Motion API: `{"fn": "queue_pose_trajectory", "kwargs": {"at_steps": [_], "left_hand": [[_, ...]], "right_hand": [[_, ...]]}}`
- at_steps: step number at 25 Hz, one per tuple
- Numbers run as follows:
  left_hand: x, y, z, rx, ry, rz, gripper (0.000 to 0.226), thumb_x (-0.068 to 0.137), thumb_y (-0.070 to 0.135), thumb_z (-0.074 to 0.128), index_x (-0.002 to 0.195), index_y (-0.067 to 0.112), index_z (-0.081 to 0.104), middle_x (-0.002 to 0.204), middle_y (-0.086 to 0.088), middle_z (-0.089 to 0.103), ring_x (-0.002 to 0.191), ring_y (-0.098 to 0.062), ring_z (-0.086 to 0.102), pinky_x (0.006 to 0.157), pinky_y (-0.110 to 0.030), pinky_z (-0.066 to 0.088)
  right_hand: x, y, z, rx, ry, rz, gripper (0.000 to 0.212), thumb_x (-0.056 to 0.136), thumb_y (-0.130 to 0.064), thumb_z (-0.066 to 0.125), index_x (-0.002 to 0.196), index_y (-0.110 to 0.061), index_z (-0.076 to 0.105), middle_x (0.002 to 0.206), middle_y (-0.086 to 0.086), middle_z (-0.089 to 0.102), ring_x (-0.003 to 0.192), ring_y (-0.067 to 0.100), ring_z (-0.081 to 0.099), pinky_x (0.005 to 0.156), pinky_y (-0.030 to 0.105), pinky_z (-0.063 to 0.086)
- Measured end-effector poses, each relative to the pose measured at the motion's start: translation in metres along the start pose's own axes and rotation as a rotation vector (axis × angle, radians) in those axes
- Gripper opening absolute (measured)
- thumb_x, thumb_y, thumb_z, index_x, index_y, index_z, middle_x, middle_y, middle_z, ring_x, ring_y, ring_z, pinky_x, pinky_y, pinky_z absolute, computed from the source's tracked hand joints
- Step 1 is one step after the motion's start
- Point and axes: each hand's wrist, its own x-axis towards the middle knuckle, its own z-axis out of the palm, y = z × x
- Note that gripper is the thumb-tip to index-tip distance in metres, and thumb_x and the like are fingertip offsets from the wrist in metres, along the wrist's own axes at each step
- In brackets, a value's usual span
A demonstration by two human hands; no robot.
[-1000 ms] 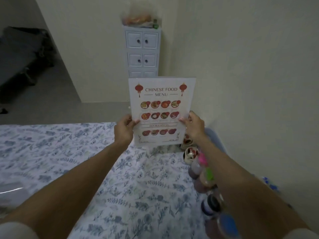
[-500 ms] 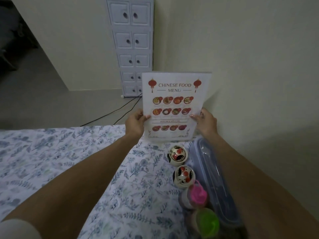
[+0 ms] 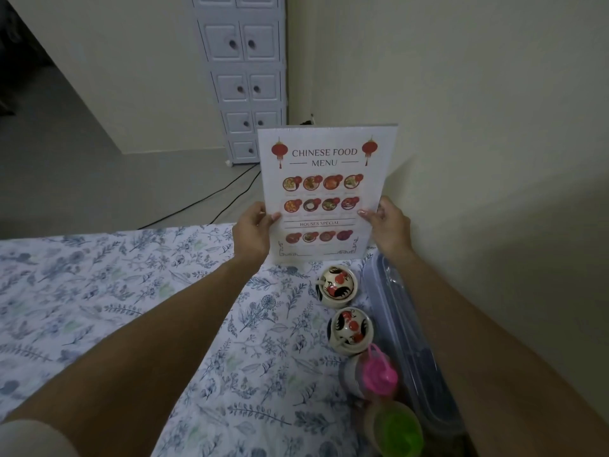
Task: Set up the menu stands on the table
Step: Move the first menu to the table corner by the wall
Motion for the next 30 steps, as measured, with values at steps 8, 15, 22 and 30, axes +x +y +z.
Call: {"fn": "queue_pose_trajectory", "kwargs": {"at_steps": [8, 15, 22, 30], "left_hand": [[-0.002, -0.005, -0.003, 0.068, 0.003, 0.034, 0.002, 0.088, 0.029, 0.061, 0.09, 0.028, 0.063, 0.104, -0.006, 0.074, 0.097, -0.029, 0.069, 0.089, -0.053, 0.056], [-0.005, -0.002, -0.001, 0.121, -0.005, 0.068, 0.018, 0.094, 0.025, 0.056, 0.106, 0.012, 0.06, 0.105, -0.003, 0.069, 0.098, -0.026, 0.067, 0.081, -0.039, 0.058], [-0.006, -0.006, -0.008, 0.725, -0.121, 0.279, 0.049, 0.099, 0.039, 0.04, 0.134, 0.005, 0.041, 0.135, -0.018, 0.054, 0.122, -0.035, 0.052, 0.093, -0.042, 0.048], [-0.045, 0.014, -0.033, 1.264, -0.336, 0.244, 0.081, 0.097, 0.053, 0.03, 0.153, 0.005, -0.003, 0.162, -0.021, -0.005, 0.15, -0.036, -0.01, 0.121, -0.05, -0.003]], "right_hand": [[-0.001, -0.003, 0.002, -0.017, 0.001, 0.004, 0.025, 0.089, -0.024, 0.063, 0.101, -0.003, 0.057, 0.093, 0.008, 0.069, 0.086, 0.024, 0.068, 0.076, 0.04, 0.059], [-0.002, -0.001, 0.003, -0.058, 0.012, -0.001, 0.026, 0.09, -0.027, 0.062, 0.099, -0.003, 0.055, 0.101, 0.014, 0.069, 0.09, 0.028, 0.068, 0.078, 0.047, 0.059], [-0.008, -0.007, 0.001, -0.52, 0.007, -0.043, 0.043, 0.094, -0.046, 0.048, 0.112, -0.008, 0.049, 0.11, 0.016, 0.063, 0.101, 0.034, 0.059, 0.079, 0.047, 0.055], [-0.063, -0.036, -0.019, -0.948, -0.234, -0.064, 0.082, 0.091, -0.06, 0.038, 0.15, -0.009, 0.013, 0.16, 0.016, 0.011, 0.147, 0.038, 0.009, 0.119, 0.054, 0.006]]}}
